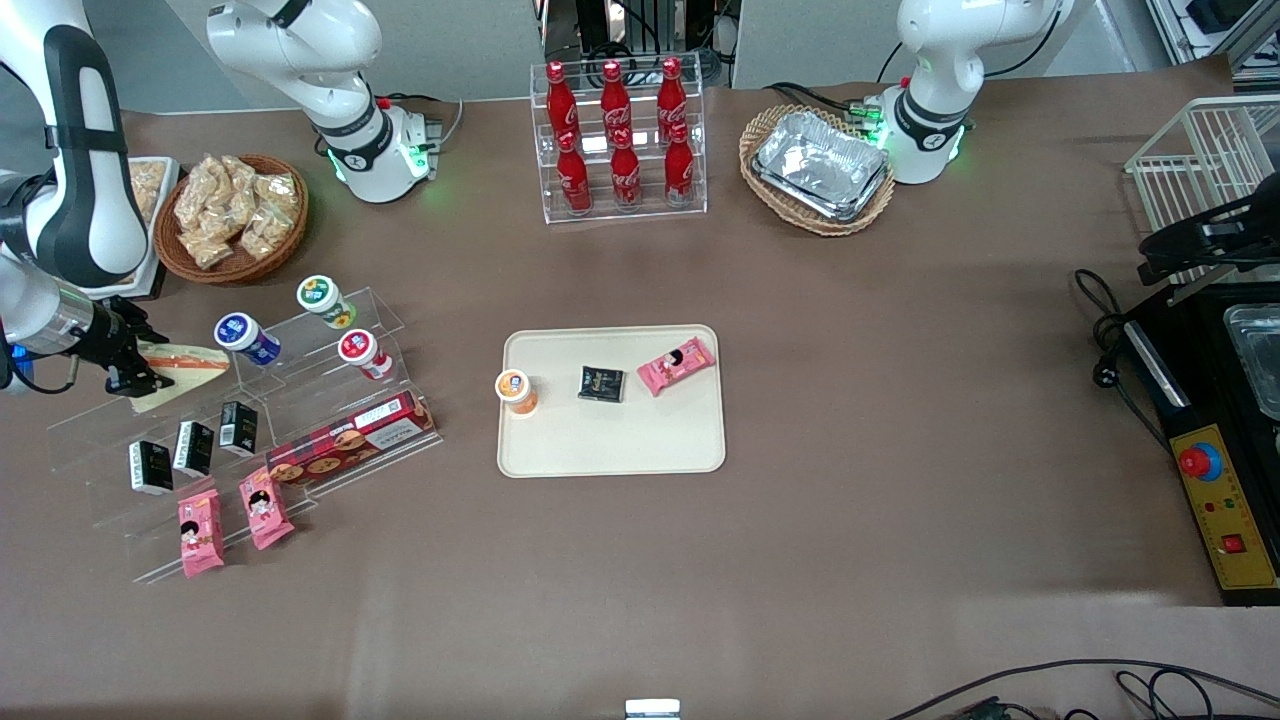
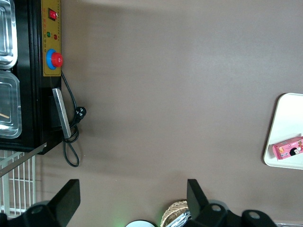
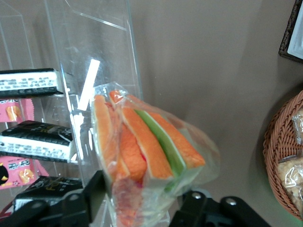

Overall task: Place sandwich on tray
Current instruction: 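Close the right gripper on the sandwich wrapper and lift it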

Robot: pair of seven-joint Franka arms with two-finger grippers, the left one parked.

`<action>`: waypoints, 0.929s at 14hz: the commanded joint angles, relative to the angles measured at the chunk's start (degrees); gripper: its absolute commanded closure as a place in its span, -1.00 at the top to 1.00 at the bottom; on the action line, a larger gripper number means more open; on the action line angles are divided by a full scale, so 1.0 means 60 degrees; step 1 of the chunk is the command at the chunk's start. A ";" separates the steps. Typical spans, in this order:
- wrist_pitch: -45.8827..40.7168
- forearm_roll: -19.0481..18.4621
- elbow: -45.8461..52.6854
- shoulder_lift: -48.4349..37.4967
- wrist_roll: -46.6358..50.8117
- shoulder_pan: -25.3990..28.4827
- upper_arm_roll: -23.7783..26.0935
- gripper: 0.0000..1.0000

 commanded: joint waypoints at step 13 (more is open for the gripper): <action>-0.4523 0.0016 0.3794 -0.0373 -0.0797 0.0296 0.0152 -0.66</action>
